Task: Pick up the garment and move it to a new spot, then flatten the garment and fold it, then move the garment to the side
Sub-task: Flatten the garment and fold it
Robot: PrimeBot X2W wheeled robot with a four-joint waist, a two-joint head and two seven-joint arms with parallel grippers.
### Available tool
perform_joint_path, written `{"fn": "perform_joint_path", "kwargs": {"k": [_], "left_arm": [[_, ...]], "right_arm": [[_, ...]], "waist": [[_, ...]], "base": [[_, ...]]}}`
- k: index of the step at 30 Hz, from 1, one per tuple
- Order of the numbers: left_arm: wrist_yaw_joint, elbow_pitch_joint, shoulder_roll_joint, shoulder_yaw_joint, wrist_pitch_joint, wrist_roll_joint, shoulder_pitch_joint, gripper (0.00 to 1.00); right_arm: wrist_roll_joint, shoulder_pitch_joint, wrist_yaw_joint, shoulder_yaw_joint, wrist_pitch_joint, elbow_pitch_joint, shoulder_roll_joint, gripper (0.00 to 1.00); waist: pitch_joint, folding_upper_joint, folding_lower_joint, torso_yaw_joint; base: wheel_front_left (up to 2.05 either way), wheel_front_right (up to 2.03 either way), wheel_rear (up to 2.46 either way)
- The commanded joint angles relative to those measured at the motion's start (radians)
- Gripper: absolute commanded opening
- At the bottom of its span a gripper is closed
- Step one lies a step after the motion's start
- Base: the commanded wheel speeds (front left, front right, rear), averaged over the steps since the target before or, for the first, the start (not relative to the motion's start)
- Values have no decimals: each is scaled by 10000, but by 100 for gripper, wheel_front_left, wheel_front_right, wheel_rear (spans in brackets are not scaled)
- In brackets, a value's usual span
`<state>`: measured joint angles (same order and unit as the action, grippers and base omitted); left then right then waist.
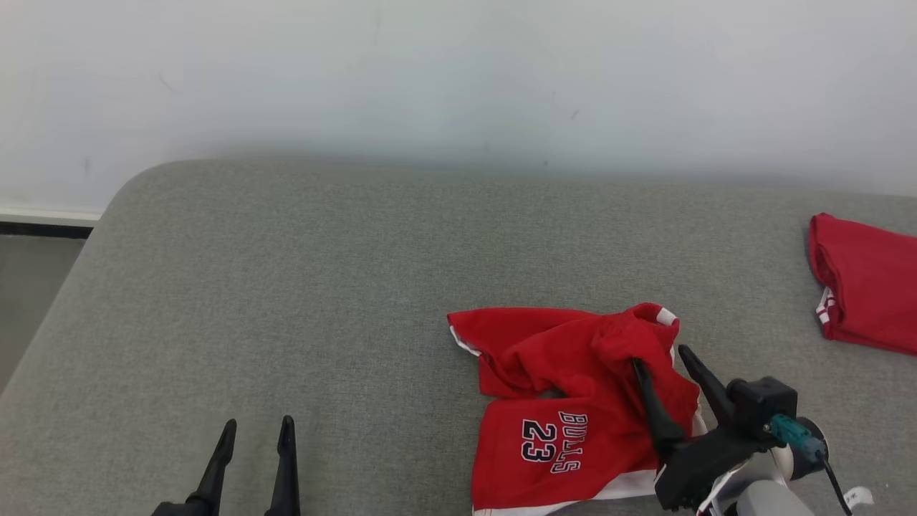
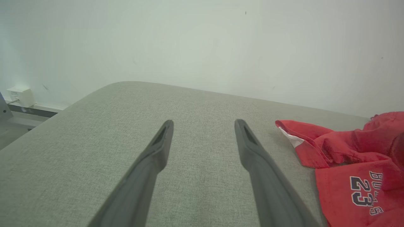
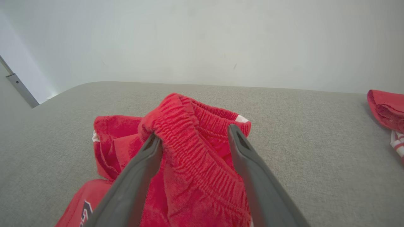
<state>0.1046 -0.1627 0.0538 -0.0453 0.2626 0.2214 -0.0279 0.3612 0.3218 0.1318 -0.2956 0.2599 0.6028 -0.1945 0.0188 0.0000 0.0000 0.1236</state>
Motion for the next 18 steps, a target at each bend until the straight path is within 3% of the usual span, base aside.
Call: {"fn": "perform_joint_path", "kwargs": {"k": [1, 9, 18], "left_arm": [[2, 10, -19, 31, 28, -80, -148, 100], [27, 15, -23, 62, 28, -107, -271, 100], [52, 104, -26, 241, 28, -131, -413, 100]], "right_arm": [[37, -365, -28, -9, 40, -208, -80, 100], [-145, -1249, -28, 383, 36, -1024, -62, 100], [-452, -2403, -28, 1419, 59, -3020, 187, 100]], "waist": [[-144, 0, 0, -315], [-252, 0, 0, -704], [-415, 0, 0, -1054]], "base": [[0, 0, 0], [0, 0, 0], [0, 0, 0]]}}
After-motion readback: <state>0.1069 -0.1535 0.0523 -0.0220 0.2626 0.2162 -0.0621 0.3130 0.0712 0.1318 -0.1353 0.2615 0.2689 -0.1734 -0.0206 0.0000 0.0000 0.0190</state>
